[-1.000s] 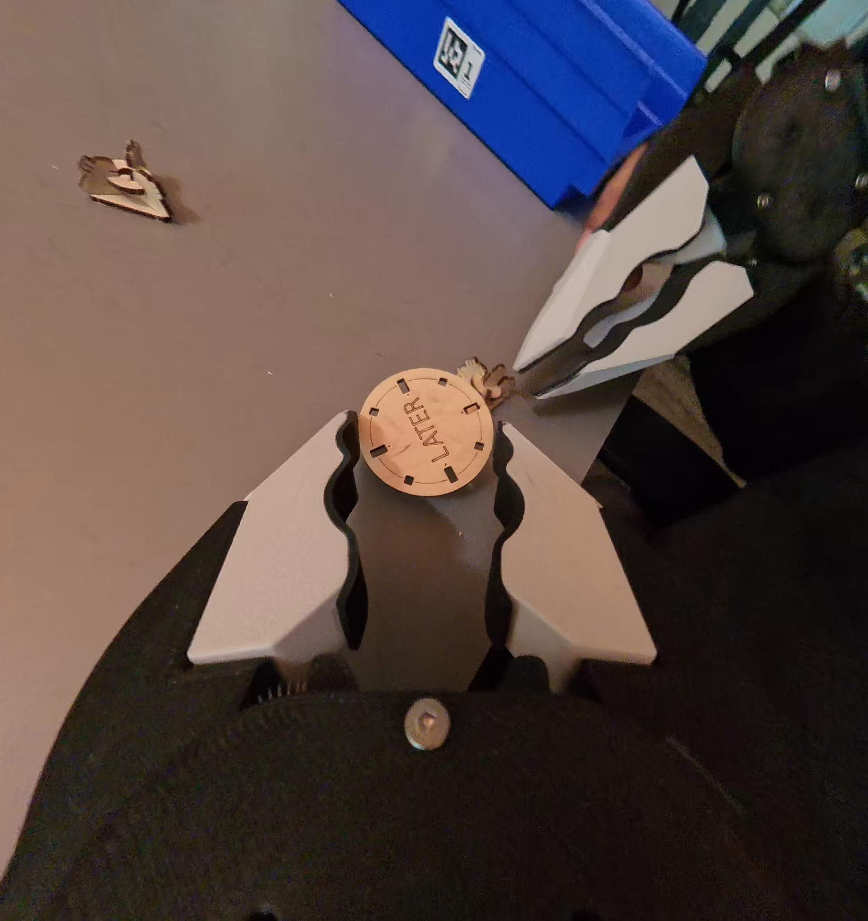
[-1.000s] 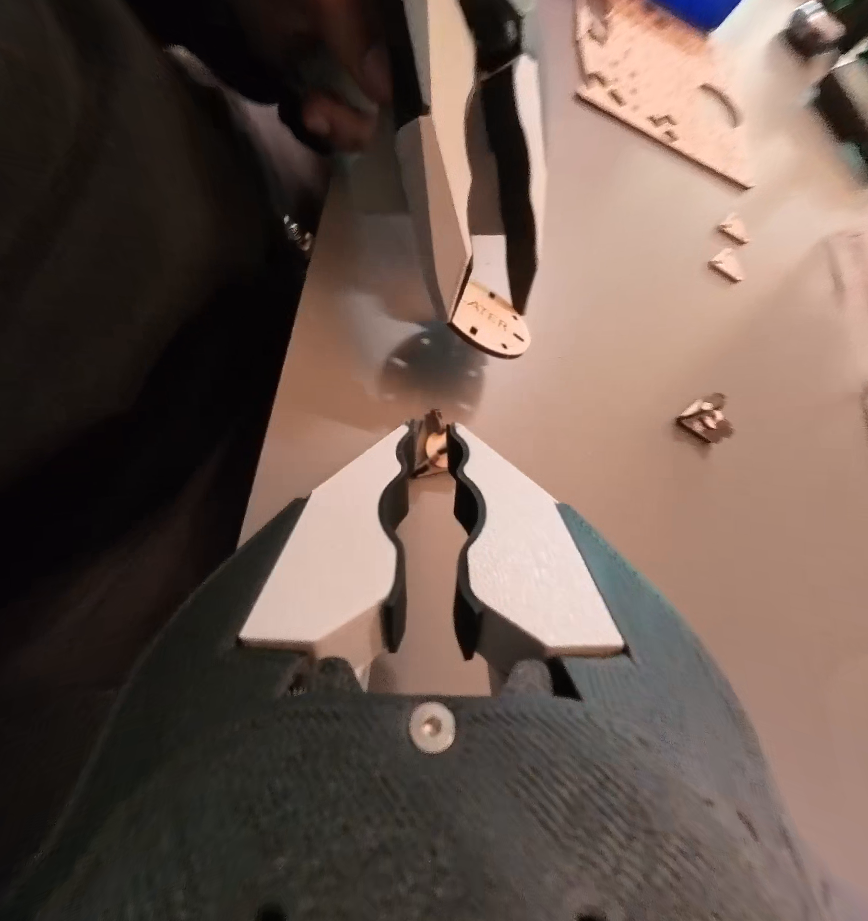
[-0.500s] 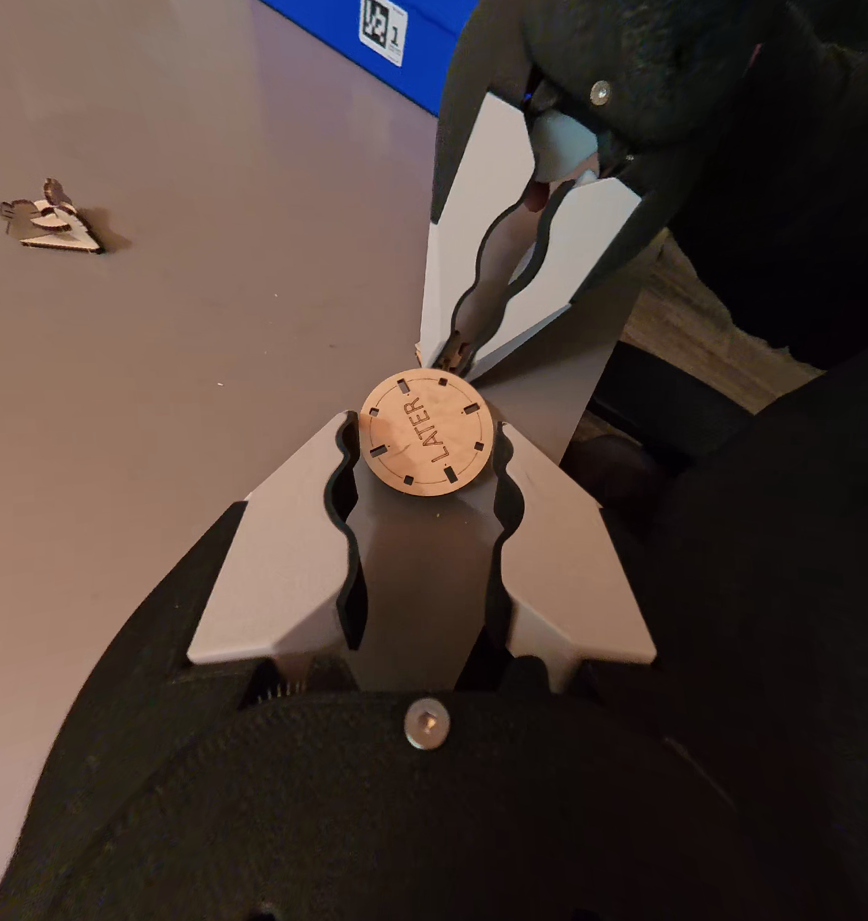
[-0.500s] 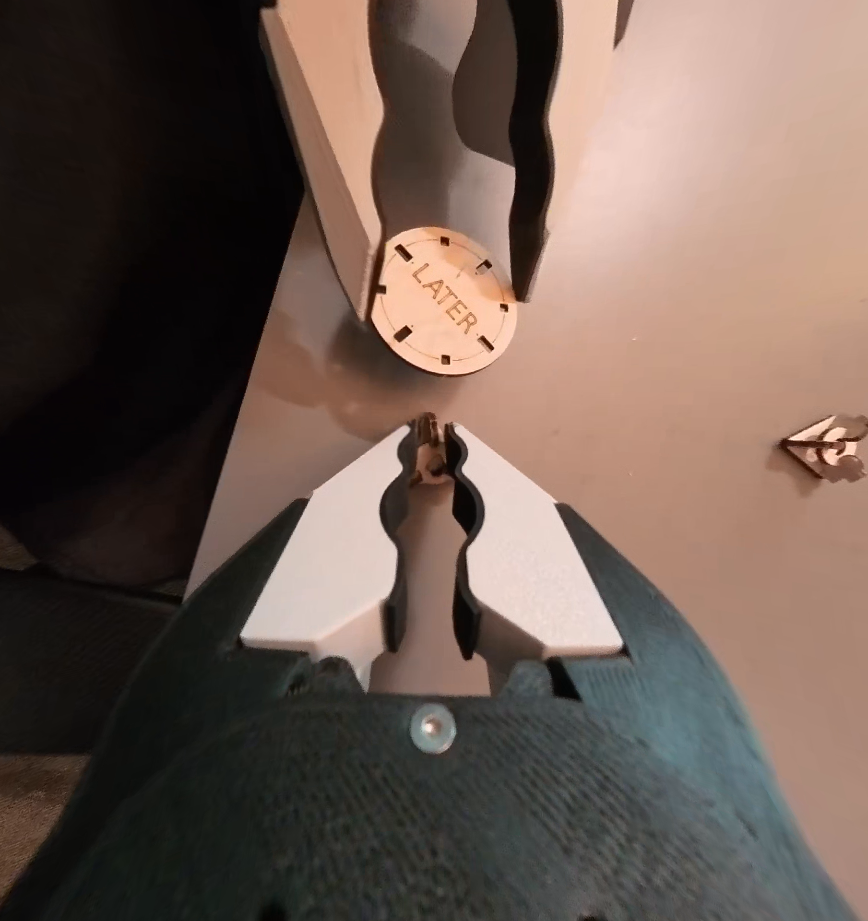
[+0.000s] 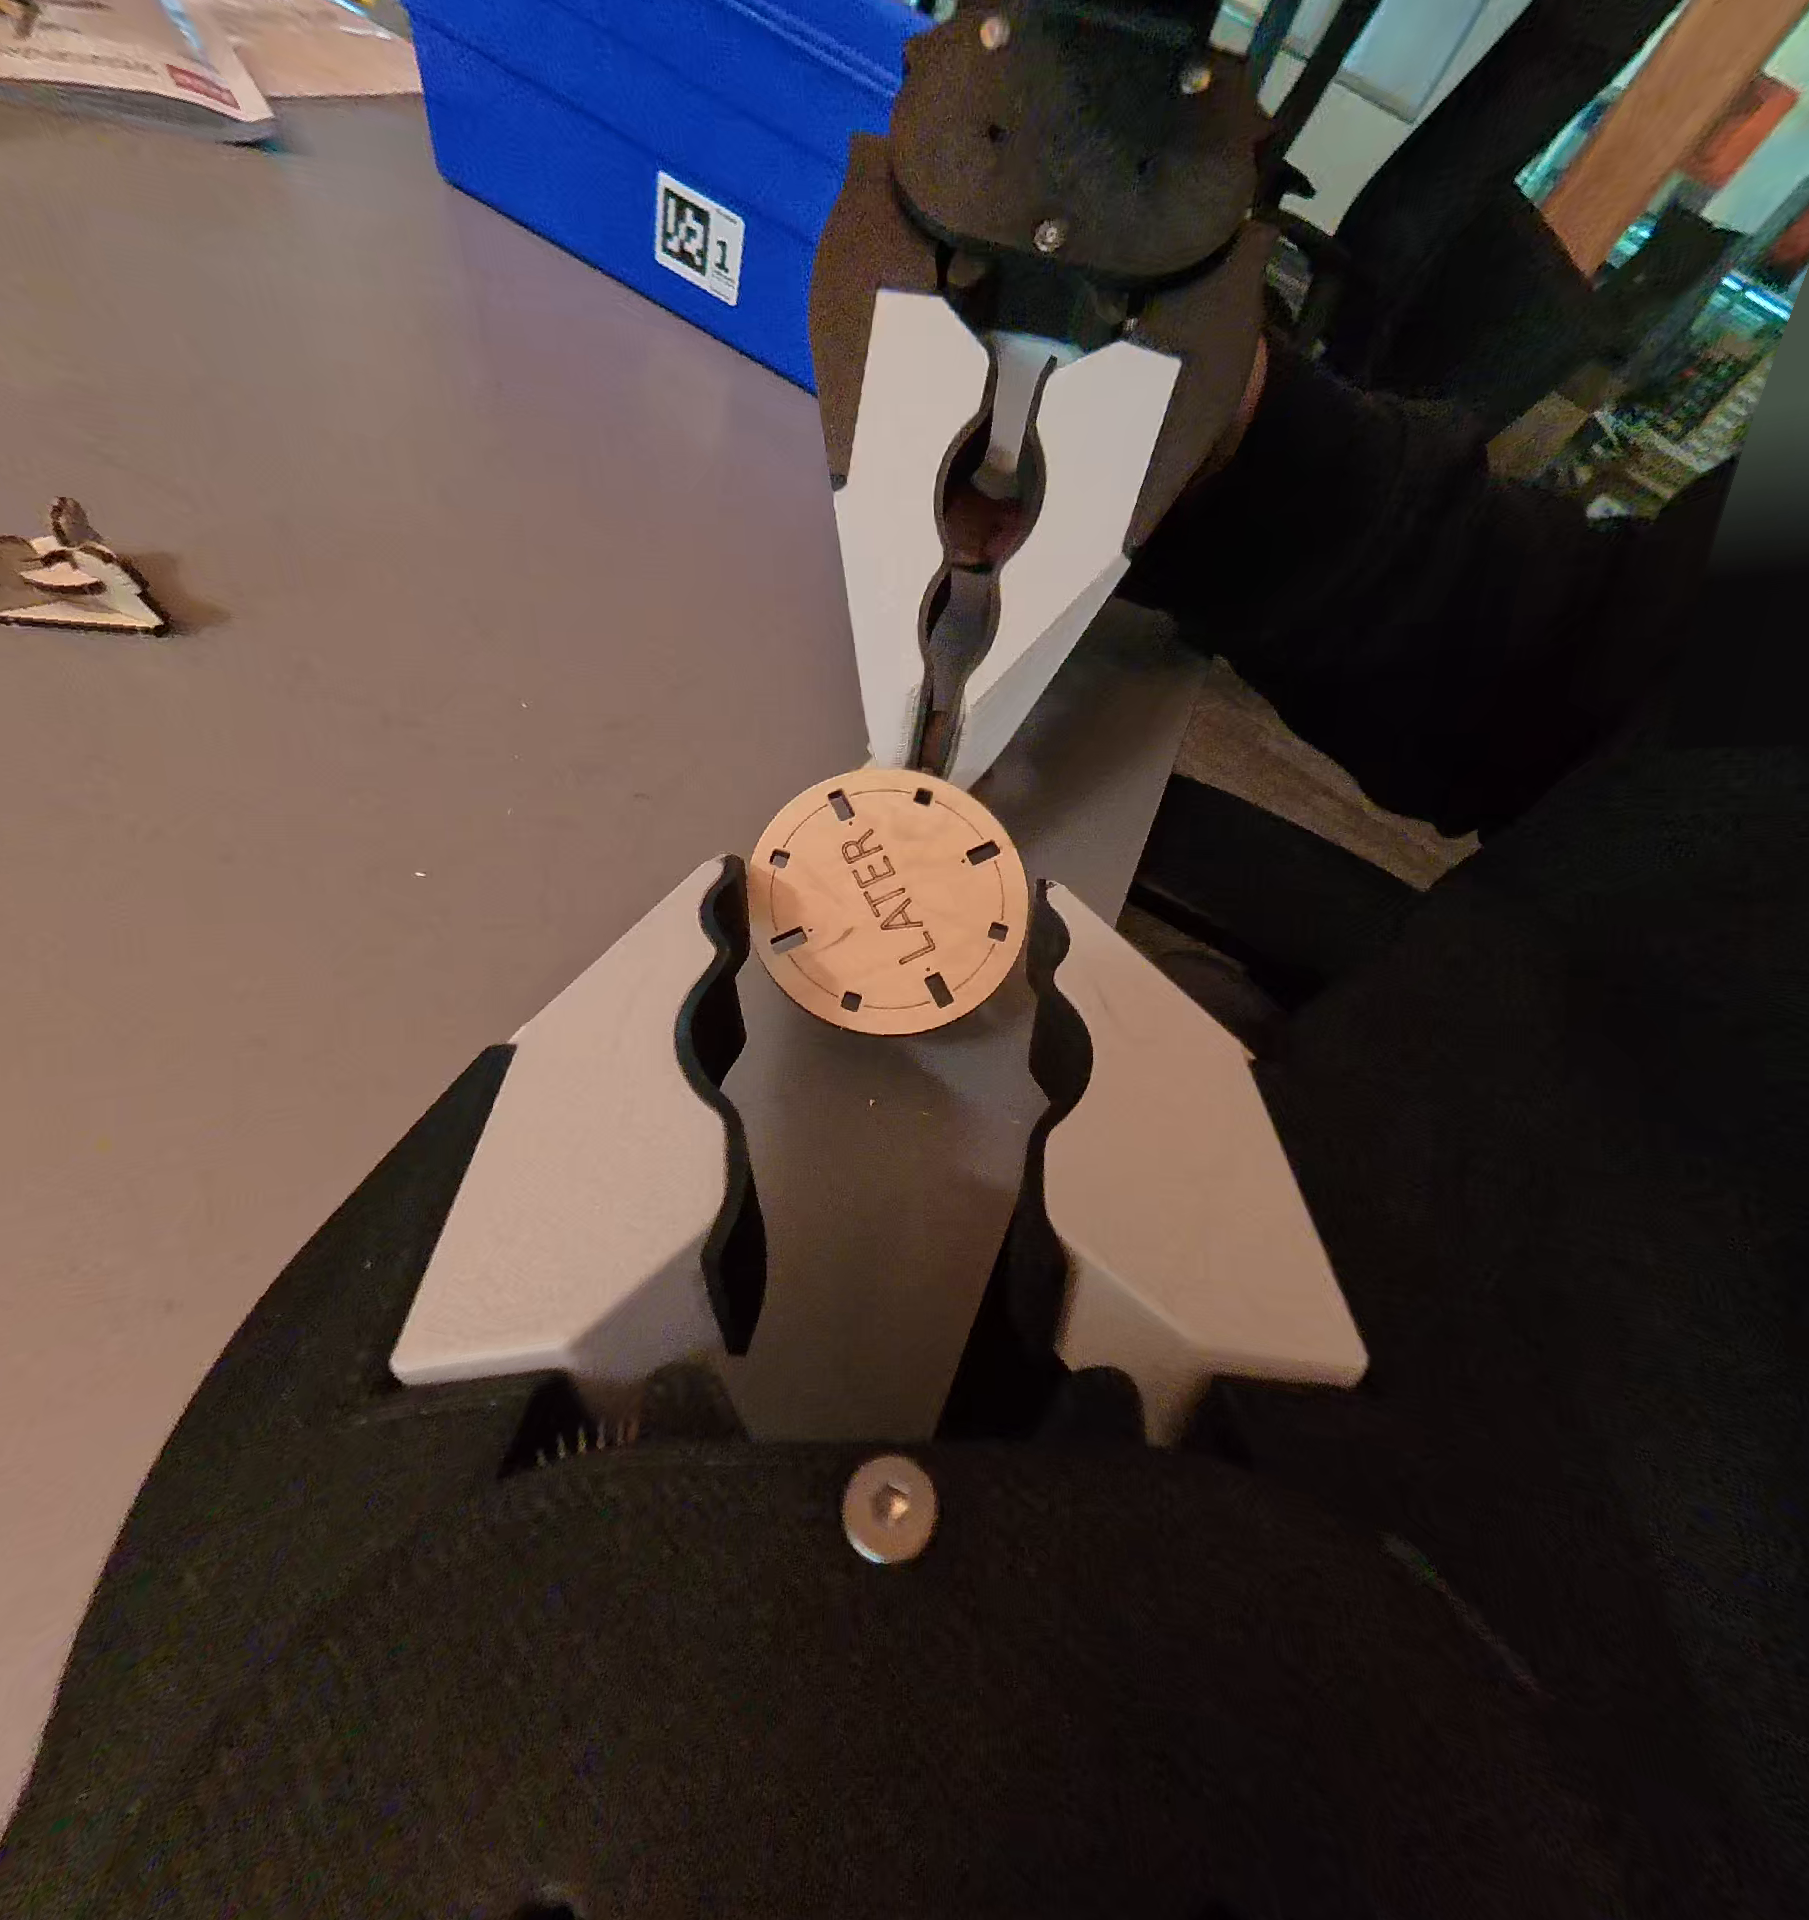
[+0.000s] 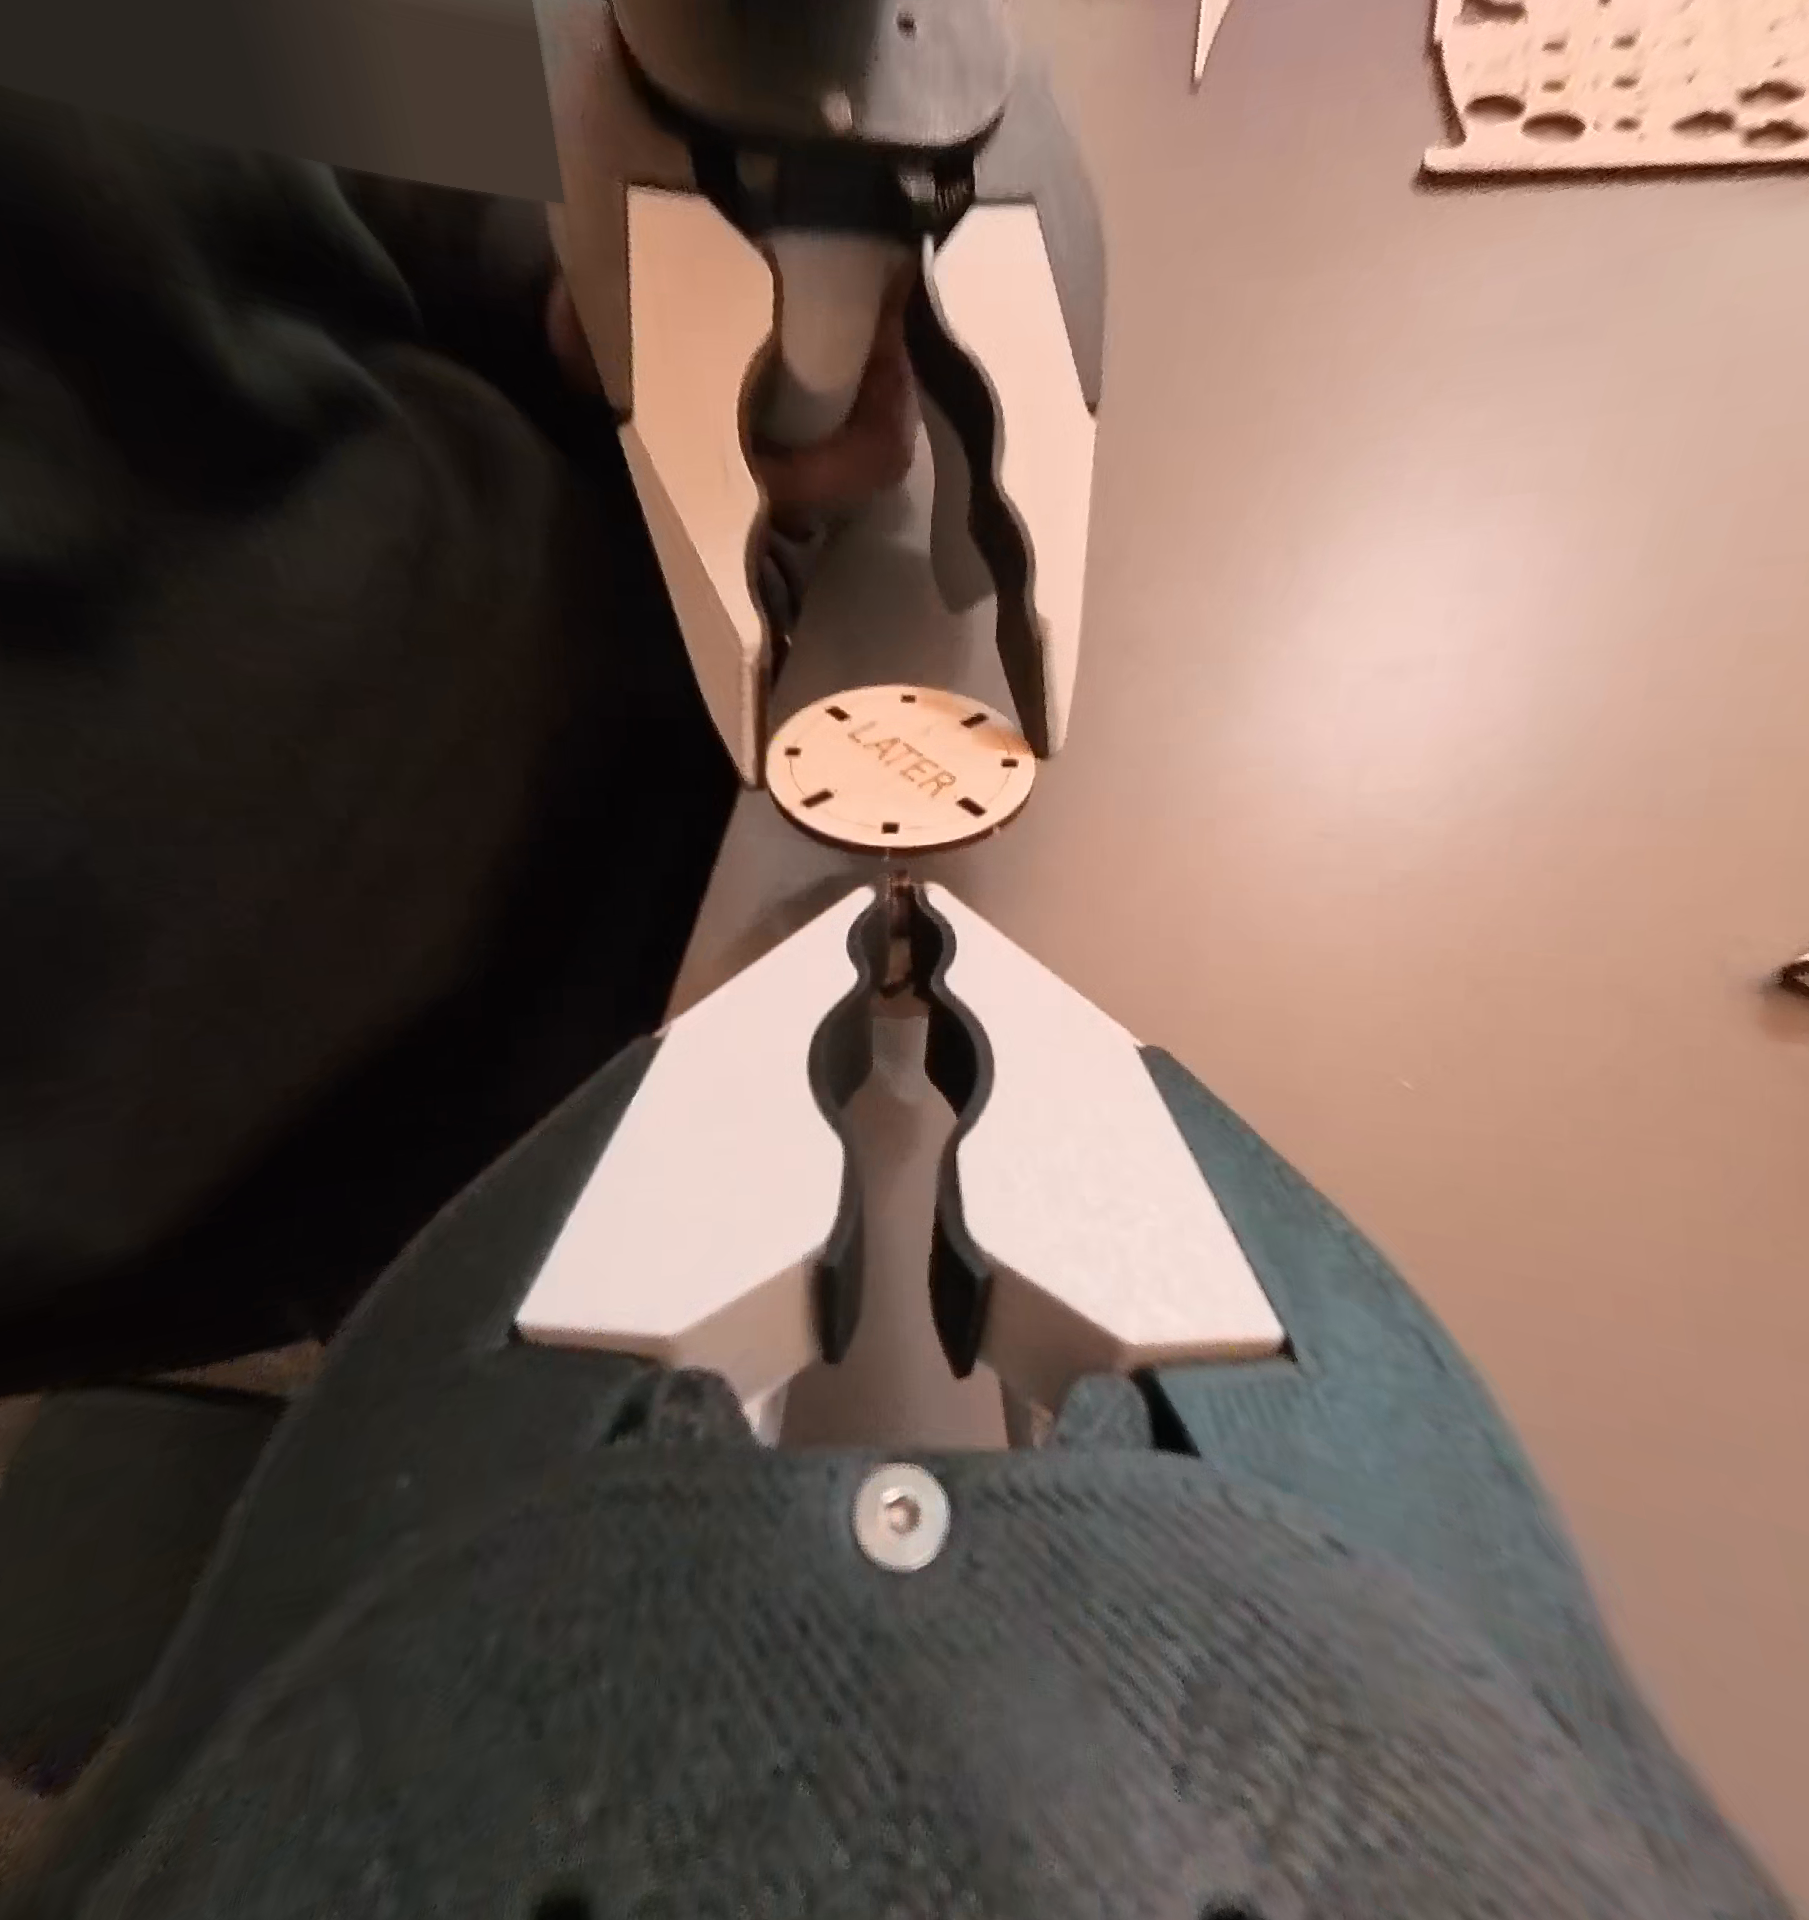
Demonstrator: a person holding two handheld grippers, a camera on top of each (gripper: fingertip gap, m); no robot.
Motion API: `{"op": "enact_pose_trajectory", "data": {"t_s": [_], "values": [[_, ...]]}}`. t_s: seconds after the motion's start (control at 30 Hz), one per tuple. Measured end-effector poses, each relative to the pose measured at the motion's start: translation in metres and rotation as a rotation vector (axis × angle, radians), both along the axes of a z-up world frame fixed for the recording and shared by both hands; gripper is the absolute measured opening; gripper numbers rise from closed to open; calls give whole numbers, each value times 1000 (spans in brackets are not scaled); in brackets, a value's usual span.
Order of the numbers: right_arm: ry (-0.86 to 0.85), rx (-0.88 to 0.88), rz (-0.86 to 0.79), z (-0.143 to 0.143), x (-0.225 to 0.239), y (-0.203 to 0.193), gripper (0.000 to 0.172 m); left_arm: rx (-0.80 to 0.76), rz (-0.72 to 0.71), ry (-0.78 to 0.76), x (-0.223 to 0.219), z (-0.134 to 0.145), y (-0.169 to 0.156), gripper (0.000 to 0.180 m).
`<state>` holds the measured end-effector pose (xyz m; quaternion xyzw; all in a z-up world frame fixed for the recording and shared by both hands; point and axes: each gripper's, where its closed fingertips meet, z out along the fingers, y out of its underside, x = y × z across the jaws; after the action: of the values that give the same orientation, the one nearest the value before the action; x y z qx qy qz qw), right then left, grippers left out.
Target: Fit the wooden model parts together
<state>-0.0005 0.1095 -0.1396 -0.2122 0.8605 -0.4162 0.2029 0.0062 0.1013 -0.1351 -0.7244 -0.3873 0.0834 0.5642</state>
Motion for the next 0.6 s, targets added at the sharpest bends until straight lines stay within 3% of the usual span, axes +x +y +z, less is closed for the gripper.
{"op": "enact_pose_trajectory", "data": {"t_s": [0.23,0.6], "values": [[-117,-62,-48,-1,6,-6,1,-130,-29,-52,2,-20,6,53],[15,23,-145,-19,6,-12,1,-195,-10,-54,-1,-25,7,54]]}}
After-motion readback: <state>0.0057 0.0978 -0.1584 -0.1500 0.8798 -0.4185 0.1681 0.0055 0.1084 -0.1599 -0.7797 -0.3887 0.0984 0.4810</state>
